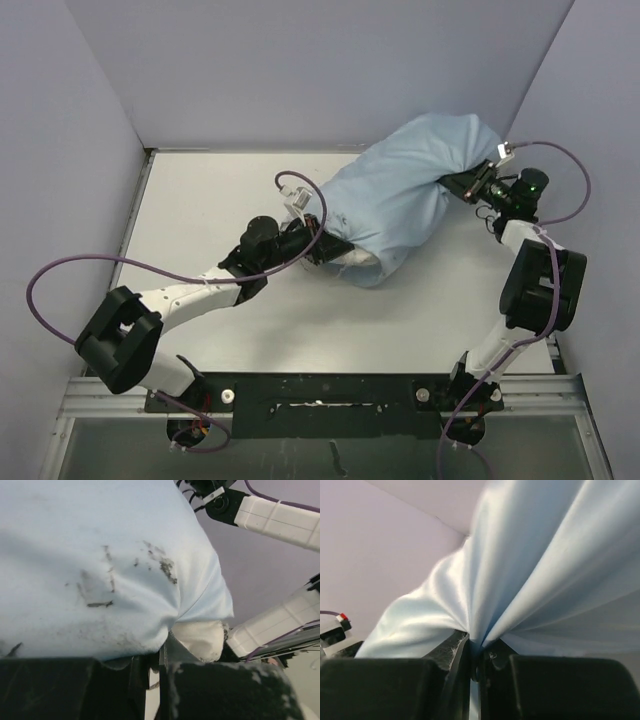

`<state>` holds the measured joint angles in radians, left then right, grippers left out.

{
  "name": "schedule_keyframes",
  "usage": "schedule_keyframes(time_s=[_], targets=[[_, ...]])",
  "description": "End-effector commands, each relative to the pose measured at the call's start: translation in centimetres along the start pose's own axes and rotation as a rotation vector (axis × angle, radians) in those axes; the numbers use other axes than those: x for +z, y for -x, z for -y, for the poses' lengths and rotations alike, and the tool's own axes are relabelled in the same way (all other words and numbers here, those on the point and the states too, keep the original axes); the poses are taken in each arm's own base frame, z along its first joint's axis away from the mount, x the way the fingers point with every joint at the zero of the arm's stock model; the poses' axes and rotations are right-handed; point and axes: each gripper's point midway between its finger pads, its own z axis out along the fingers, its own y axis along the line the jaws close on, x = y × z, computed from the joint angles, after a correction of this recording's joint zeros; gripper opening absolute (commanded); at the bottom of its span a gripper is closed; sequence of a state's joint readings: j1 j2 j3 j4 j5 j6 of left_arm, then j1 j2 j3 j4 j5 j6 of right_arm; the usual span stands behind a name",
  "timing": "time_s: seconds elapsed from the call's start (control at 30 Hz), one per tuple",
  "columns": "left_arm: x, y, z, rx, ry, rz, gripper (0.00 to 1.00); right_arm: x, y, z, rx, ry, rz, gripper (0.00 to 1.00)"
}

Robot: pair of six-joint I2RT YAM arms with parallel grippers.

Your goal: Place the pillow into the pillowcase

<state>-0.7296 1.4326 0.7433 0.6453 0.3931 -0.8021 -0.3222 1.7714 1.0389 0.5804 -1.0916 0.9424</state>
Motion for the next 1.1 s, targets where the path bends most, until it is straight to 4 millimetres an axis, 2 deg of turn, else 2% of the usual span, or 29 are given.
schedule_keyframes(time_s=[0.0, 0.07, 0.13, 0.17, 0.2, 0.23, 0.3, 0.33, 0.4, 0.43, 0.53, 0.6, 0.67, 0.73, 0.83, 0.93, 1.07], targets=[[0.4, 7.5, 9.2, 0.029, -0.177, 0.07, 0.0, -2.9, 7.7, -18.8, -0.457, 0.286, 0.106, 0.0], [1.1, 9.0, 10.8, -0.03, -0.2, 0.063, 0.0, -2.7, 8.8, -21.8, -0.517, 0.312, 0.121, 0.0], [1.6, 10.7, 11.2, -0.114, -0.206, 0.102, 0.0, -1.5, 9.3, -22.1, -0.523, 0.289, 0.108, 0.0], [1.7, 11.4, 10.6, -0.171, -0.193, 0.14, 0.0, -0.5, 9.3, -21.4, -0.53, 0.258, 0.097, 0.0], [1.7, 12.2, 9.8, -0.242, -0.188, 0.191, 0.0, 1.1, 8.7, -19.6, -0.509, 0.204, 0.06, 0.0], [1.6, 12.5, 8.4, -0.323, -0.166, 0.24, 0.0, 2.4, 7.4, -16.7, -0.439, 0.102, -0.003, 0.04], [1.2, 12.2, 4.5, -0.486, -0.109, 0.331, 0.0, 4.6, 5.2, -13.3, -0.484, 0.01, -0.107, 0.21], [0.8, 11.6, 2.4, -0.559, -0.07, 0.369, 0.0, 5.4, 4.0, -12.1, -0.524, 0.005, -0.165, 0.27], [0.1, 10.7, -0.8, -0.648, -0.012, 0.428, 0.0, 6.4, 2.3, -11.6, -0.517, 0.034, -0.24, 0.37], [-0.4, 9.8, -2.7, -0.677, 0.033, 0.444, 0.0, 6.7, 1.7, -12.1, -0.529, 0.065, -0.261, 0.41], [-1.6, 8.9, -6.3, -0.712, 0.146, 0.495, 0.0, 6.7, 0.4, -14.6, -0.621, 0.164, -0.29, 0.54], [-2.3, 8.6, -7.9, -0.704, 0.206, 0.509, 0.0, 6.1, -0.5, -16.7, -0.708, 0.244, -0.304, 0.64], [-2.9, 8.2, -9.1, -0.672, 0.264, 0.494, 0.05, 5.4, -1.7, -18.7, -0.801, 0.311, -0.325, 0.76], [-3.4, 7.9, -9.7, -0.619, 0.314, 0.472, 0.11, 4.5, -4.0, -20.0, -0.891, 0.363, -0.378, 0.84], [-4.0, 8.0, -9.4, -0.512, 0.35, 0.429, 0.3, 3.4, -8.1, -21.3, -1.018, 0.423, -0.465, 0.92], [-4.3, 8.1, -8.3, -0.361, 0.337, 0.361, 0.52, 3.1, -12.0, -20.8, -1.117, 0.387, -0.583, 0.95], [-5.3, 6.6, -7.2, -0.126, 0.317, 0.233, 0.69, 2.7, -16.0, -19.1, -1.188, 0.261, -0.776, 0.96]])
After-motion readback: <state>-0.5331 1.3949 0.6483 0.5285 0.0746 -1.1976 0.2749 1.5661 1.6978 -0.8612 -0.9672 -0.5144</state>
